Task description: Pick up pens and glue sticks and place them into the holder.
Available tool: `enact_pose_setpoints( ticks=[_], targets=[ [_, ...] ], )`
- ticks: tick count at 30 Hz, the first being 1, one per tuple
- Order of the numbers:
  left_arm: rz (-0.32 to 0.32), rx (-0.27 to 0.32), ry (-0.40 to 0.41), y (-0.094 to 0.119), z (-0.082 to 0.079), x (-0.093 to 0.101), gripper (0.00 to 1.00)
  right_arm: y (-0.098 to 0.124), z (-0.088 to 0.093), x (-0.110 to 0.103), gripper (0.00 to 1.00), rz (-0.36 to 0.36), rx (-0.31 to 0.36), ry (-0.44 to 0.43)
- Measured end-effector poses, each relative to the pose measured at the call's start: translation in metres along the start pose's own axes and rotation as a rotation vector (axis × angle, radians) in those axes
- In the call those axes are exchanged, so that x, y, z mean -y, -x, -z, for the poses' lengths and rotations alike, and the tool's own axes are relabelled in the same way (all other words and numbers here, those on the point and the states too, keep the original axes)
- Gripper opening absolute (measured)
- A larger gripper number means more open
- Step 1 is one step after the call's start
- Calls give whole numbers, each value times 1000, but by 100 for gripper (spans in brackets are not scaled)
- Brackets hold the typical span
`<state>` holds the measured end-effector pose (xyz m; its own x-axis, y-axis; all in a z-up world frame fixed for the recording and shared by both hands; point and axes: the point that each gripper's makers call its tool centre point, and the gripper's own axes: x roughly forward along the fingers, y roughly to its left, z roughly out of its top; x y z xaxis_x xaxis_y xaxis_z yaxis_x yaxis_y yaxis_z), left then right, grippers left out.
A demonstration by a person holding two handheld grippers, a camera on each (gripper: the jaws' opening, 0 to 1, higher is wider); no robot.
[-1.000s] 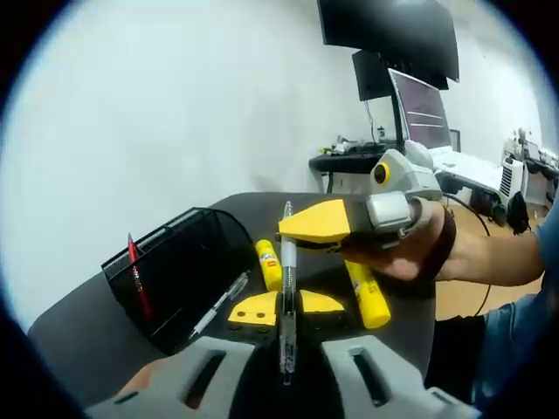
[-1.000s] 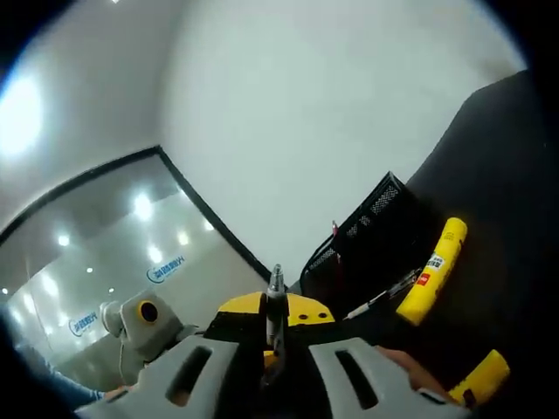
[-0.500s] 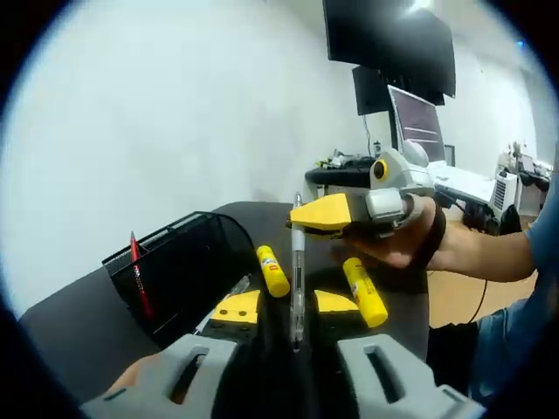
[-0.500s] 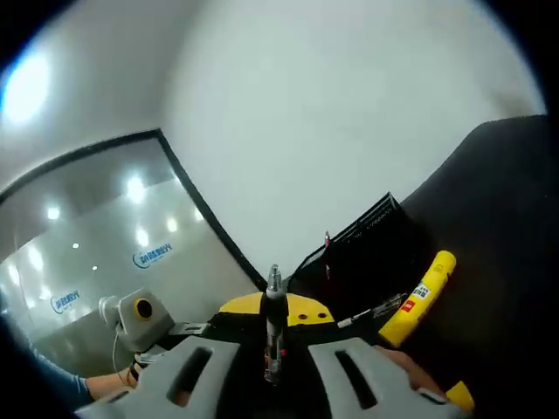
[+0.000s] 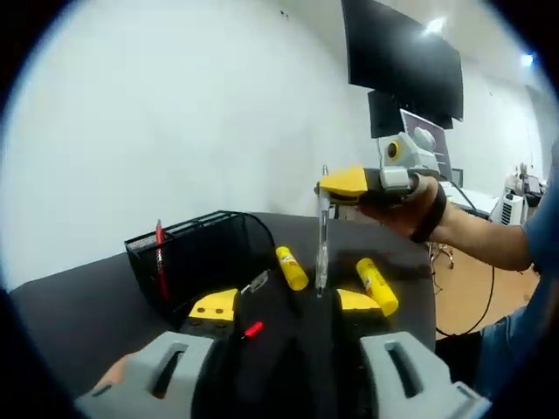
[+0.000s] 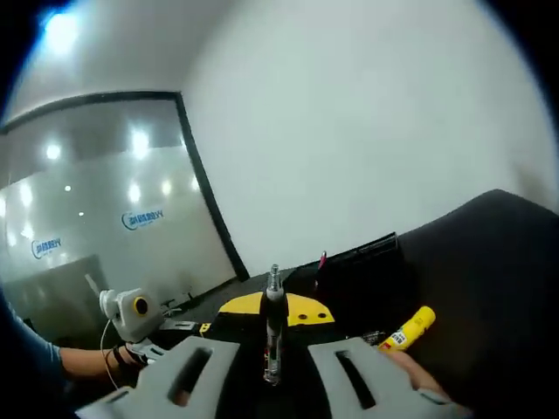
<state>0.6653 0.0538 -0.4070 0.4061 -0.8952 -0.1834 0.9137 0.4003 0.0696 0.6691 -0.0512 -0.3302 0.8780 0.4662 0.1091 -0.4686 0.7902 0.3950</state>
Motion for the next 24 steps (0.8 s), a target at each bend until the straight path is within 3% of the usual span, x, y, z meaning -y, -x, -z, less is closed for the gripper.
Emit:
enact_pose_setpoints(
  ticks=[10, 17, 24],
  targets=[
    [-25, 48, 56, 18, 22, -5, 58, -8, -28, 0, 5, -21, 5, 55],
    [-48, 77, 93, 28, 33, -8, 64, -20, -46, 2, 5, -21, 4, 89],
    [-73, 124, 133, 37, 40, -27, 71, -32, -62, 0, 5, -15, 3, 128]
  ],
)
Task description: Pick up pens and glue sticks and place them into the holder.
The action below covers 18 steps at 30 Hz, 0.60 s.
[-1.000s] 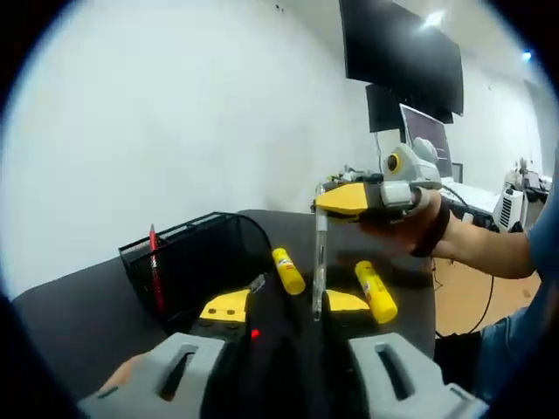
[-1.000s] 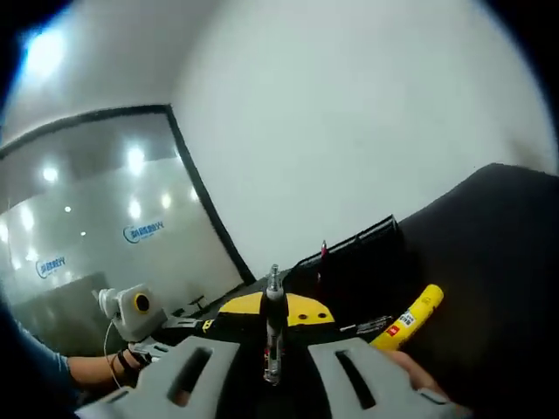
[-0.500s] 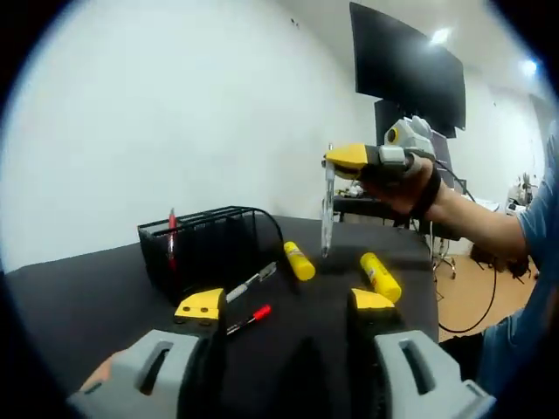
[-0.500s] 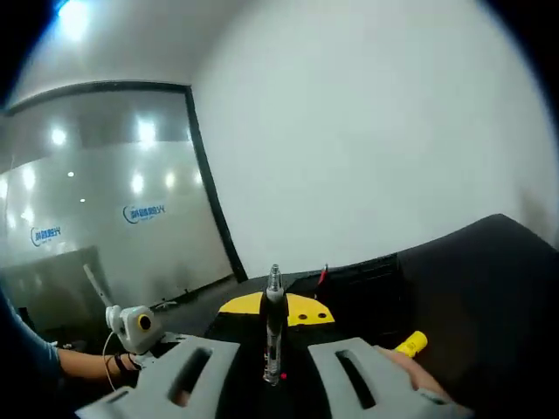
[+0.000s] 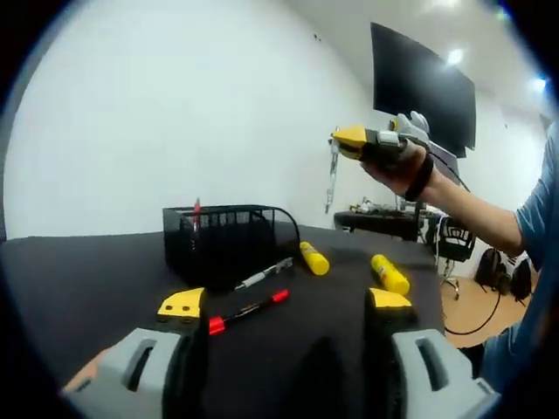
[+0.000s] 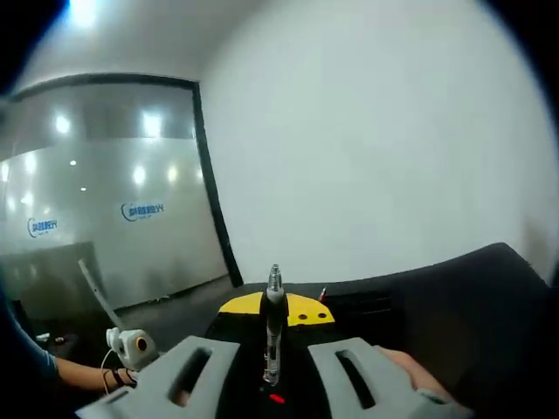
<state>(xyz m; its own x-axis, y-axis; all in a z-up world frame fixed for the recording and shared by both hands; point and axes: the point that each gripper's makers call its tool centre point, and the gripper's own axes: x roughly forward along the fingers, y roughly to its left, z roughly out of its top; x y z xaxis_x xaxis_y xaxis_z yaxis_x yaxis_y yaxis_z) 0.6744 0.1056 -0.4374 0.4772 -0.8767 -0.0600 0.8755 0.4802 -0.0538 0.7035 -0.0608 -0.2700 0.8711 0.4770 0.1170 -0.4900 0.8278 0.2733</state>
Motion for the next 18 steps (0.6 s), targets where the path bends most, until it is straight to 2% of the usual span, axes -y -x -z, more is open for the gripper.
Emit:
enact_pose_setpoints(
  ticks=[4, 11, 18],
  targets=[
    [-2, 3, 5, -1, 3, -1, 73, -9, -10, 2, 5, 2, 0, 21],
    [35, -3, 10, -4, 7, 4, 80, -30, -25, 6, 5, 14, 0, 59],
    [35, 43, 25, 0, 0, -2, 84, -61, -35, 6, 5, 9, -11, 77]
  ],
)
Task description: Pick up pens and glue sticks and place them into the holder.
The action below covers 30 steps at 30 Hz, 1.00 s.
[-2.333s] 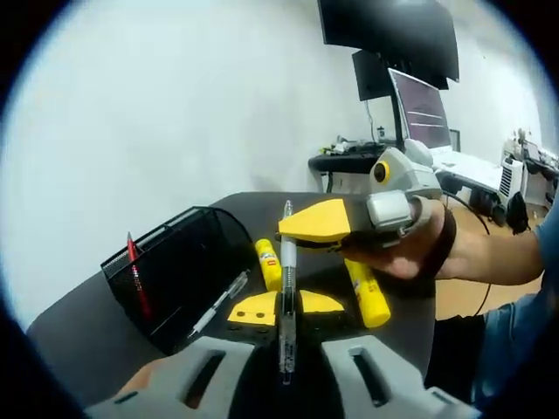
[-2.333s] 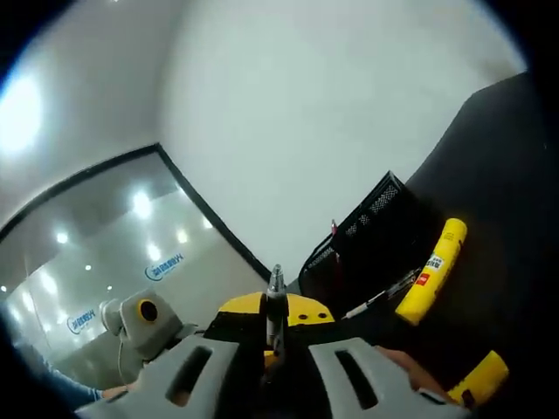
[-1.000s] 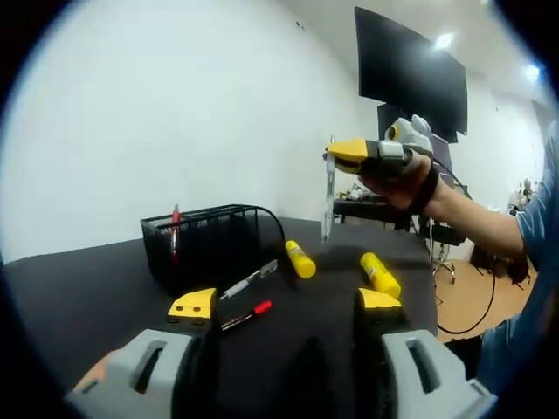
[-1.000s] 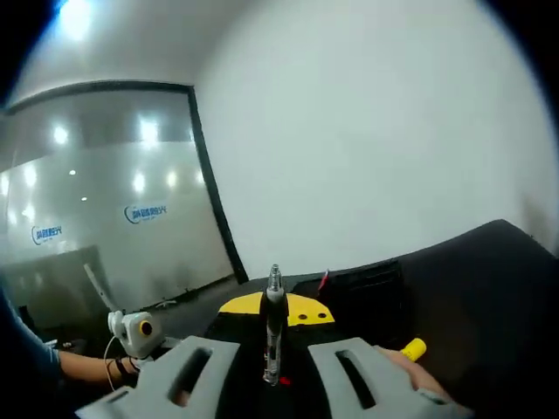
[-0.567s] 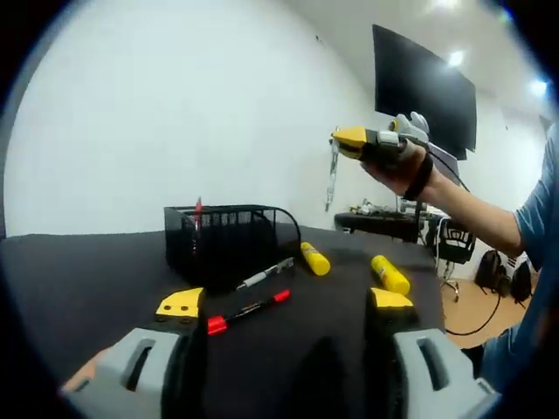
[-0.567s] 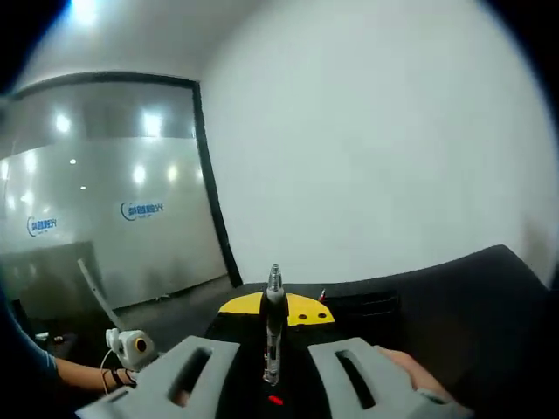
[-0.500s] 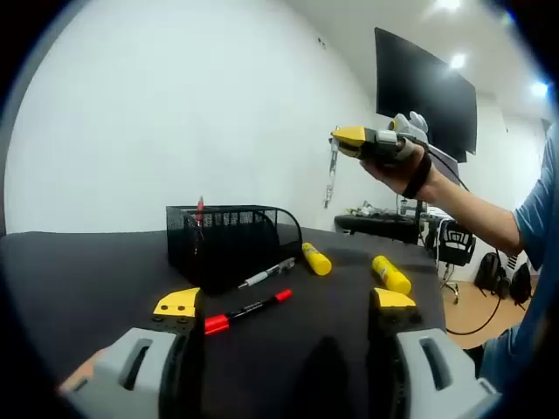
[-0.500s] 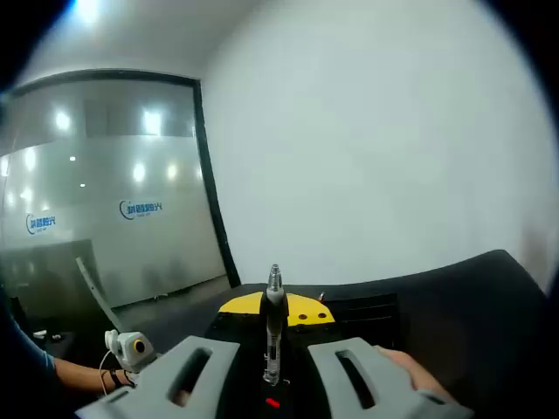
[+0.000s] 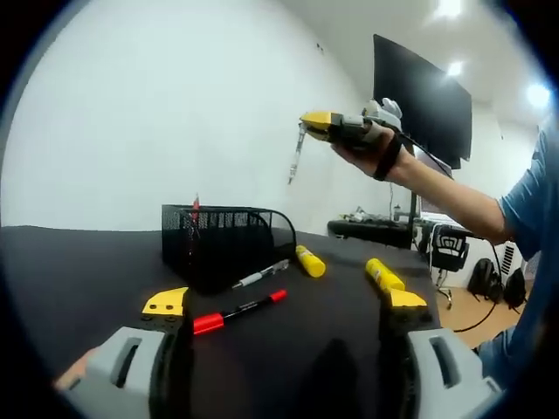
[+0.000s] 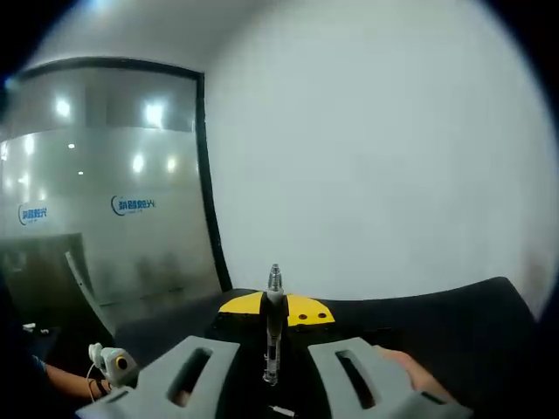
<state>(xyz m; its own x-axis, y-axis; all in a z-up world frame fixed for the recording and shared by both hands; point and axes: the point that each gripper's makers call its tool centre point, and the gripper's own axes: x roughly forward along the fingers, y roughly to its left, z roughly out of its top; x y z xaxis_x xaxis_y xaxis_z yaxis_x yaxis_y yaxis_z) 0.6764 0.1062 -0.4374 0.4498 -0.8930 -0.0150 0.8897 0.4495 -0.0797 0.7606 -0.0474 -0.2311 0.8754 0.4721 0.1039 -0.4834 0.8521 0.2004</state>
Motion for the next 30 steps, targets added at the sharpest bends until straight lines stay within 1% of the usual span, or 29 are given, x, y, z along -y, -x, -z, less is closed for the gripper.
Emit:
enact_pose_setpoints(
  ticks=[2, 5, 8, 10, 12, 15, 16, 23, 27, 30],
  targets=[
    [-29, -5, -20, -1, 1, -5, 84, -10, -1, -1, 5, 1, -9, 16],
    [-28, -10, -40, -2, 3, -5, 87, -27, 1, -3, 5, 5, -25, 53],
    [-24, -11, -46, -3, 3, -6, 91, -40, 3, -5, 5, -4, -30, 53],
    [-24, 0, -37, -3, 1, -8, 93, -50, 5, -6, 5, -5, -33, 56],
    [-23, 28, -23, -1, -5, -9, 96, -59, 8, -6, 5, -4, -39, 60],
    [-26, 42, -10, 1, -7, -13, 96, -73, 11, -1, 5, 2, -44, 51],
    [-26, 45, -8, 0, -8, -10, 96, -77, 13, 0, 5, 5, -46, 47],
    [-26, 55, -24, 0, -9, -9, 96, -104, 31, 12, 5, 39, -76, 48],
    [-18, 62, -14, 0, -10, -10, 96, -115, 43, 17, 5, 54, -93, 42],
    [-17, 63, -16, 0, -10, -10, 96, -122, 53, 21, 5, 68, -110, 54]
  ],
)
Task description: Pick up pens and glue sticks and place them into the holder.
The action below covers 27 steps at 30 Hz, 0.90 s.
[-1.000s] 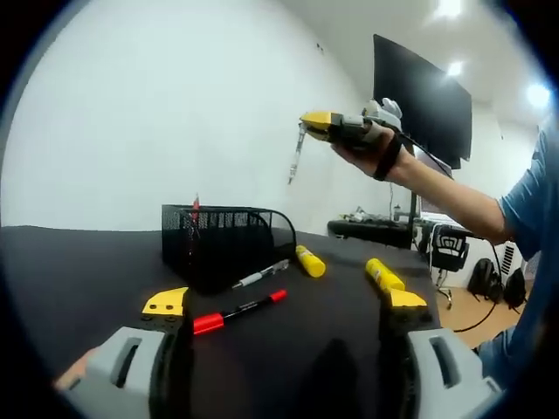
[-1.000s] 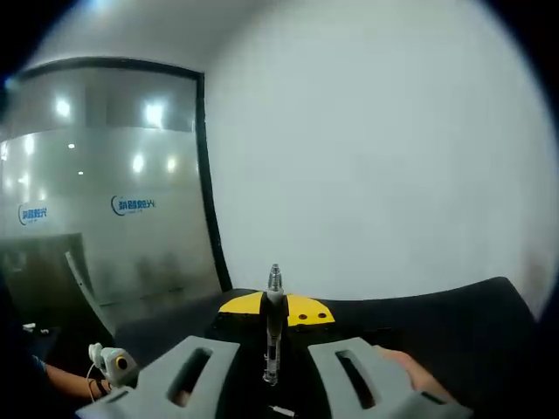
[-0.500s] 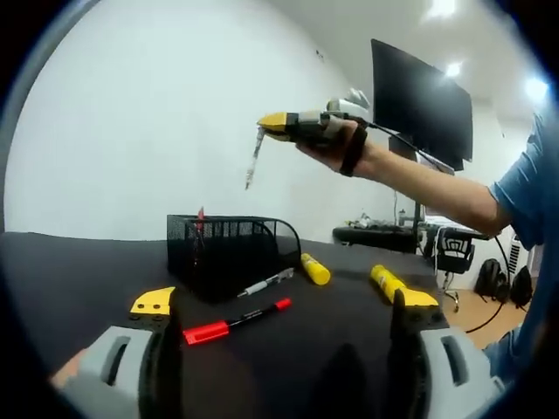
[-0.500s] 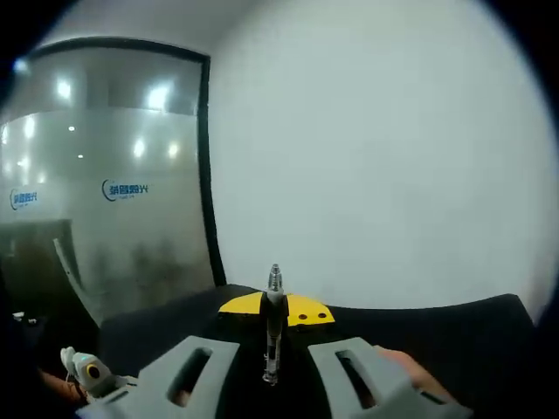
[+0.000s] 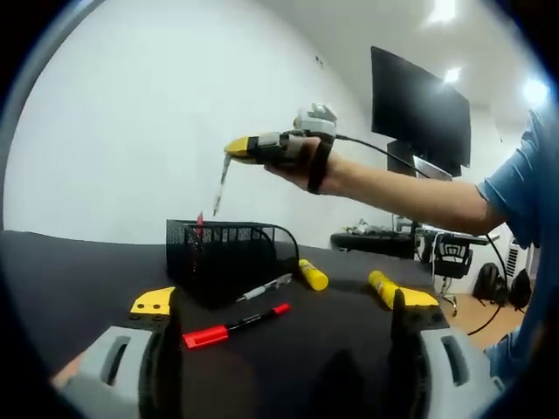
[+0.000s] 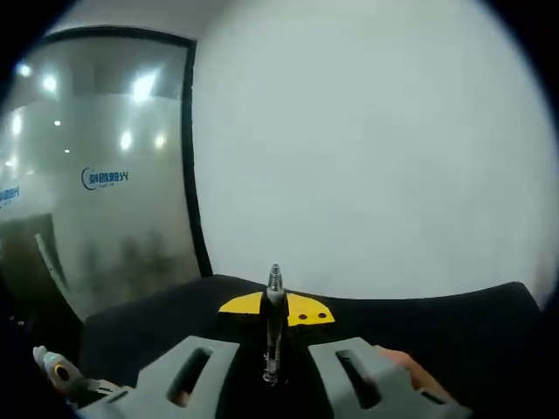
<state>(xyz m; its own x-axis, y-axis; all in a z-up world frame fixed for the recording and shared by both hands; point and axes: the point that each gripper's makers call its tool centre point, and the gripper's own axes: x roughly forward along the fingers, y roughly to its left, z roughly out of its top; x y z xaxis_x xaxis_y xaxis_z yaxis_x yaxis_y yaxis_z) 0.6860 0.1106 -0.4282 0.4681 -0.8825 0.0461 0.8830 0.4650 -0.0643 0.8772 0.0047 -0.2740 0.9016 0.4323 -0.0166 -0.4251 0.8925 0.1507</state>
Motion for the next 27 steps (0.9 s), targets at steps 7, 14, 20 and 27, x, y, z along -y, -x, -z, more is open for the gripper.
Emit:
enact_pose_setpoints(
  ticks=[7, 14, 20, 27],
  targets=[
    [10, -3, 3, -1, 1, 1, 96, -10, 23, -8, 5, 22, -39, 102],
    [9, 1, 6, -1, 1, -15, 95, -13, 36, -13, 5, 19, -60, 139],
    [11, -1, 1, 0, 2, -10, 95, -11, 50, -8, 5, 38, -80, 161],
    [14, -8, -6, 0, 3, 1, 94, -7, 64, -2, 5, 53, -96, 158]
  ],
)
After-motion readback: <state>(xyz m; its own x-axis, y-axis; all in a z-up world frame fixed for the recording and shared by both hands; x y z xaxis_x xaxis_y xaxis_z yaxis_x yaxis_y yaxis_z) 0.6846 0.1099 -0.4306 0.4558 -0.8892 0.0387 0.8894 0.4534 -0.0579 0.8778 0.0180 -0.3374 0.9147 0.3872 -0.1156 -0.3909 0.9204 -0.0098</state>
